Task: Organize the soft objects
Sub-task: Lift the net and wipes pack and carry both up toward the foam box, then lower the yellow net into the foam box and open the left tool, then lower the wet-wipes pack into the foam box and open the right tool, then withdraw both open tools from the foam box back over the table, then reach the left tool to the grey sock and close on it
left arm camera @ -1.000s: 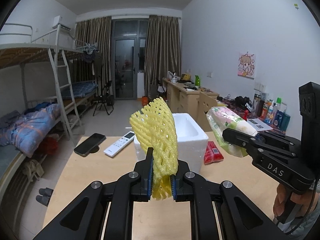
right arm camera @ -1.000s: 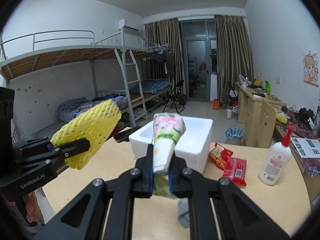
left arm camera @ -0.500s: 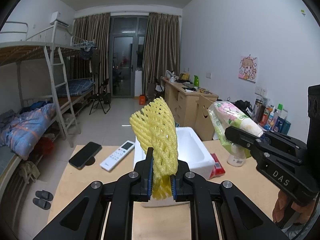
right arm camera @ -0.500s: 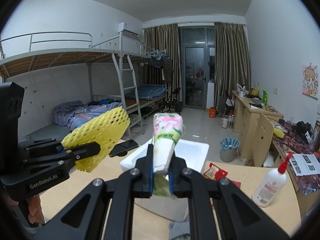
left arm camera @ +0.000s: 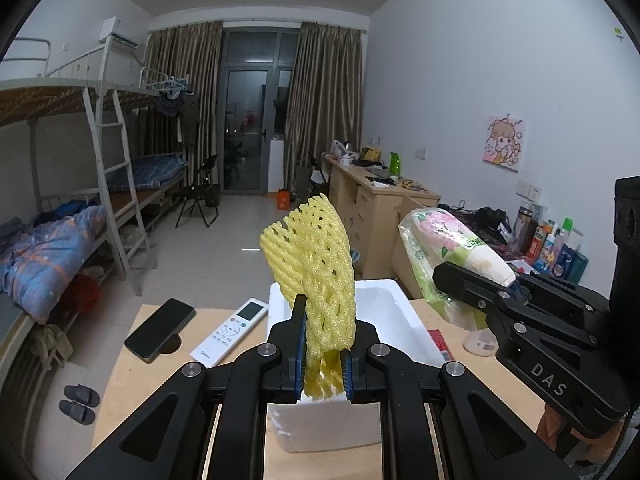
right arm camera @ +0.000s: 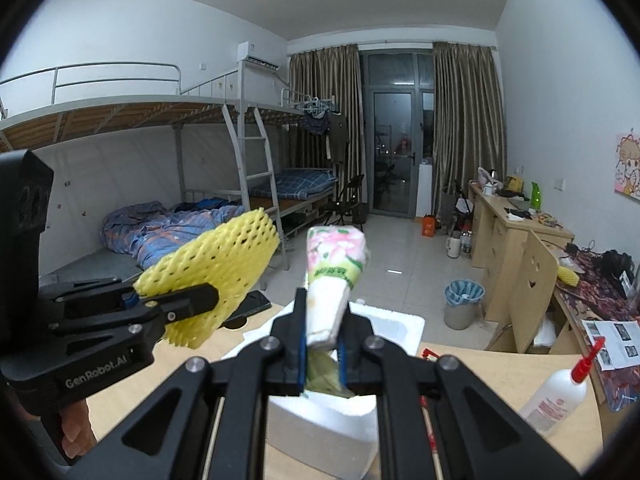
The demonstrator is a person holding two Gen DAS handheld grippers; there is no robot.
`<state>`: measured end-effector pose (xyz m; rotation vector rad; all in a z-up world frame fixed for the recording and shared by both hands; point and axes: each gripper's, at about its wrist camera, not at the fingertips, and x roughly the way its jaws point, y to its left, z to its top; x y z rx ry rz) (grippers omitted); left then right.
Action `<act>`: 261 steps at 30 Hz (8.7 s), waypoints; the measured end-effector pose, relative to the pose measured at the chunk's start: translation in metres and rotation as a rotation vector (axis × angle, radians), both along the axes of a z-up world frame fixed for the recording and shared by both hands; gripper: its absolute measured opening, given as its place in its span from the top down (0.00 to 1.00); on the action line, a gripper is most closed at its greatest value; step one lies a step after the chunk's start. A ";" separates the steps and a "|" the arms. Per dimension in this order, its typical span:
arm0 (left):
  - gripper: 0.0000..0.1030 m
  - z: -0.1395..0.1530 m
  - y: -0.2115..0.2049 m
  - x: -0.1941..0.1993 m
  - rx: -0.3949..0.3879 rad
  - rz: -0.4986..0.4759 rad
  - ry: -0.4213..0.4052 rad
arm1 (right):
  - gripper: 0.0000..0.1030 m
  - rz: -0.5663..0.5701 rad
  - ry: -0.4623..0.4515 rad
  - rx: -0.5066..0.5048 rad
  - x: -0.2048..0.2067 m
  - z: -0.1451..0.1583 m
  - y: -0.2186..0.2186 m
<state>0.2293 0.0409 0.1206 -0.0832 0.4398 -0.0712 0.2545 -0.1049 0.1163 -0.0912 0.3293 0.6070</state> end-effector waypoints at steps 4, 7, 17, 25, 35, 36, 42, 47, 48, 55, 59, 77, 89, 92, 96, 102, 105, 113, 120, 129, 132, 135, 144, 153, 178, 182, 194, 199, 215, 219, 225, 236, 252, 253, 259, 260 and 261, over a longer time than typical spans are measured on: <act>0.86 -0.003 0.002 0.018 0.003 -0.003 0.016 | 0.86 -0.004 0.014 0.004 0.011 -0.004 -0.001; 0.86 -0.006 0.003 0.028 0.009 0.001 0.023 | 0.86 -0.004 0.020 -0.002 0.016 -0.005 0.001; 0.86 -0.017 0.000 0.045 0.033 -0.022 0.050 | 0.86 -0.023 0.047 -0.020 0.021 -0.005 0.005; 0.86 -0.029 -0.009 0.056 0.040 -0.087 0.061 | 0.86 -0.027 0.044 -0.010 0.020 0.001 0.003; 0.86 -0.037 -0.014 0.061 0.036 -0.107 0.085 | 0.86 -0.036 0.039 -0.003 0.022 0.005 -0.001; 0.86 -0.037 -0.015 0.061 0.036 -0.106 0.087 | 0.86 -0.036 0.040 -0.004 0.023 0.005 -0.001; 0.85 -0.039 -0.019 0.064 0.044 -0.108 0.088 | 0.86 -0.036 0.041 -0.009 0.023 0.003 -0.001; 0.64 -0.041 -0.024 0.065 0.059 -0.091 0.081 | 0.86 -0.045 0.034 -0.001 0.023 0.005 -0.004; 0.41 -0.042 -0.024 0.066 0.063 -0.084 0.082 | 0.86 -0.046 0.033 0.001 0.023 0.006 -0.005; 0.04 -0.042 -0.025 0.062 0.077 -0.056 0.040 | 0.86 -0.058 0.027 0.009 0.022 0.007 -0.008; 0.02 -0.045 -0.027 0.064 0.091 -0.044 0.049 | 0.86 -0.057 0.028 0.007 0.023 0.007 -0.009; 0.02 -0.030 0.019 0.060 0.079 0.137 0.039 | 0.86 -0.034 0.058 -0.014 0.032 -0.003 0.002; 0.02 -0.017 0.051 0.042 0.063 0.224 0.004 | 0.86 0.004 0.096 -0.045 0.039 -0.016 0.019; 0.02 -0.014 0.057 0.040 0.059 0.238 -0.003 | 0.86 0.012 0.113 -0.061 0.043 -0.021 0.026; 0.02 -0.014 0.061 0.040 0.054 0.242 -0.001 | 0.86 0.016 0.128 -0.072 0.045 -0.026 0.030; 0.02 -0.016 0.056 0.041 0.063 0.229 0.012 | 0.86 0.015 0.140 -0.075 0.047 -0.028 0.029; 0.02 -0.016 0.055 0.042 0.059 0.228 0.015 | 0.86 0.009 0.144 -0.083 0.048 -0.027 0.032; 0.02 -0.014 0.057 0.040 0.051 0.230 0.004 | 0.26 -0.030 0.110 -0.084 0.044 -0.023 0.032; 0.02 -0.012 0.063 0.040 0.046 0.233 0.004 | 0.16 -0.054 0.089 -0.080 0.043 -0.019 0.030; 0.02 -0.013 0.064 0.040 0.058 0.222 0.007 | 0.16 -0.056 0.095 -0.076 0.043 -0.019 0.031; 0.02 -0.013 0.060 0.037 0.061 0.215 0.004 | 0.16 -0.059 0.095 -0.063 0.041 -0.017 0.025; 0.02 -0.012 0.056 0.032 0.064 0.207 -0.005 | 0.16 -0.074 0.084 -0.049 0.034 -0.011 0.018; 0.02 -0.011 0.041 -0.004 0.063 0.189 -0.016 | 0.11 -0.125 0.032 0.014 -0.006 0.010 -0.023; 0.02 0.006 0.011 -0.060 0.080 0.144 -0.061 | 0.00 -0.175 -0.013 0.049 -0.051 0.015 -0.053; 0.02 -0.080 -0.043 -0.119 0.021 0.005 -0.026 | 0.00 -0.271 -0.019 0.045 -0.122 -0.053 -0.100; 0.02 -0.103 -0.048 -0.120 0.013 0.011 -0.027 | 0.00 -0.289 -0.001 0.023 -0.129 -0.073 -0.105; 0.02 -0.156 -0.061 -0.119 -0.006 -0.008 -0.029 | 0.00 -0.314 0.105 0.034 -0.137 -0.128 -0.113; 0.02 -0.170 -0.070 -0.111 -0.006 -0.046 0.016 | 0.00 -0.316 0.155 -0.001 -0.133 -0.143 -0.113; 0.02 -0.181 -0.085 -0.067 -0.004 -0.169 0.164 | 0.00 -0.242 0.251 -0.106 -0.122 -0.162 -0.106; 0.02 -0.188 -0.089 -0.047 -0.001 -0.169 0.245 | 0.00 -0.202 0.275 -0.143 -0.120 -0.167 -0.103; 0.08 -0.199 -0.098 -0.025 -0.036 -0.219 0.349 | 0.16 -0.139 0.331 -0.194 -0.114 -0.182 -0.095; 0.23 -0.215 -0.109 0.004 -0.050 -0.242 0.466 | 0.28 -0.078 0.376 -0.238 -0.106 -0.196 -0.078; 0.73 -0.220 -0.122 0.016 -0.045 -0.291 0.483 | 0.69 -0.061 0.375 -0.298 -0.106 -0.200 -0.067; 0.78 -0.220 -0.123 0.016 -0.044 -0.292 0.481 | 0.71 -0.062 0.368 -0.304 -0.107 -0.201 -0.066; 0.88 -0.214 -0.124 0.016 -0.045 -0.303 0.439 | 0.78 -0.063 0.377 -0.271 -0.107 -0.200 -0.070; 0.88 -0.213 -0.124 0.016 -0.045 -0.307 0.432 | 0.79 -0.060 0.380 -0.262 -0.106 -0.199 -0.071; 0.89 -0.210 -0.124 0.013 -0.044 -0.313 0.415 | 0.79 -0.060 0.382 -0.249 -0.107 -0.198 -0.072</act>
